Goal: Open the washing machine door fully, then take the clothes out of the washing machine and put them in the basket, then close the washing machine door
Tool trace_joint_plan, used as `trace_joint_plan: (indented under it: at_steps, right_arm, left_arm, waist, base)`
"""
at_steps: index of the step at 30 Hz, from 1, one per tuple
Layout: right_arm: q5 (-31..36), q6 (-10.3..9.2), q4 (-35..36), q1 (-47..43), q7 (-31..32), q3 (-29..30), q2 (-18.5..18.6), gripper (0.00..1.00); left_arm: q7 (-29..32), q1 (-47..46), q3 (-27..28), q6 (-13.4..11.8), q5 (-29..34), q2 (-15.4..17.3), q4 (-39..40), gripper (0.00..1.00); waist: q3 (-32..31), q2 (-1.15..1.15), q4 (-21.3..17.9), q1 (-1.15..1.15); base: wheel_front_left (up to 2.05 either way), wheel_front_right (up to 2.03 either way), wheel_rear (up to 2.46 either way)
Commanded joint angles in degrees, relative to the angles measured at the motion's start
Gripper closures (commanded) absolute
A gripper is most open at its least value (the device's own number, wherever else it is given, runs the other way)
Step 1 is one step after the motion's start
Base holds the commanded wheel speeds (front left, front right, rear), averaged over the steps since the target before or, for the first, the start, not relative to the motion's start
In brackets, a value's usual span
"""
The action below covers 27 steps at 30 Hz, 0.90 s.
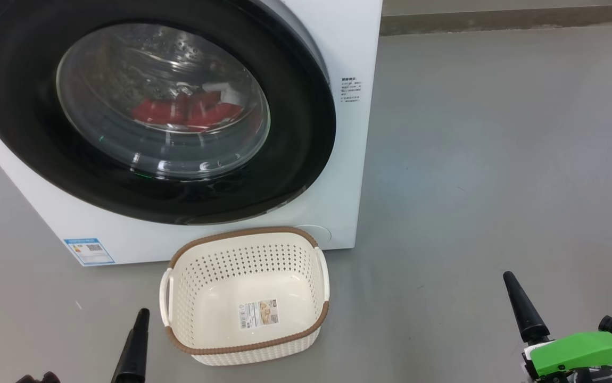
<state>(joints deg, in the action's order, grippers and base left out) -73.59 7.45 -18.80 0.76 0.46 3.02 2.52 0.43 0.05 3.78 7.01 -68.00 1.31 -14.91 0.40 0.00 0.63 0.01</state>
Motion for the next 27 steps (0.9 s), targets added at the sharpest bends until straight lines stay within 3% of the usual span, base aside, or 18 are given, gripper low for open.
trace_joint_plan:
  at_steps: [1,27]
  right_arm:
    - [2.0,0.01,1.4,1.6,-0.6,-0.6,1.3,0.0]
    - [20.1,0.02,1.7,0.8,-5.0,-2.2,2.4,0.0]
  left_arm:
    - [-0.7,-0.6,0.6,0.0,2.2,0.8,2.0,0.0]
    - [-5.0,0.7,-0.6,-1.8,22.8,1.6,4.2,0.0]
  waist:
    - [0.0,0.0,0.0,-0.01]
    - [0.0,0.0,0.2,-0.01]
  base:
    - [0.0,0.0,0.0]
    - [0.0,0.0,0.0]
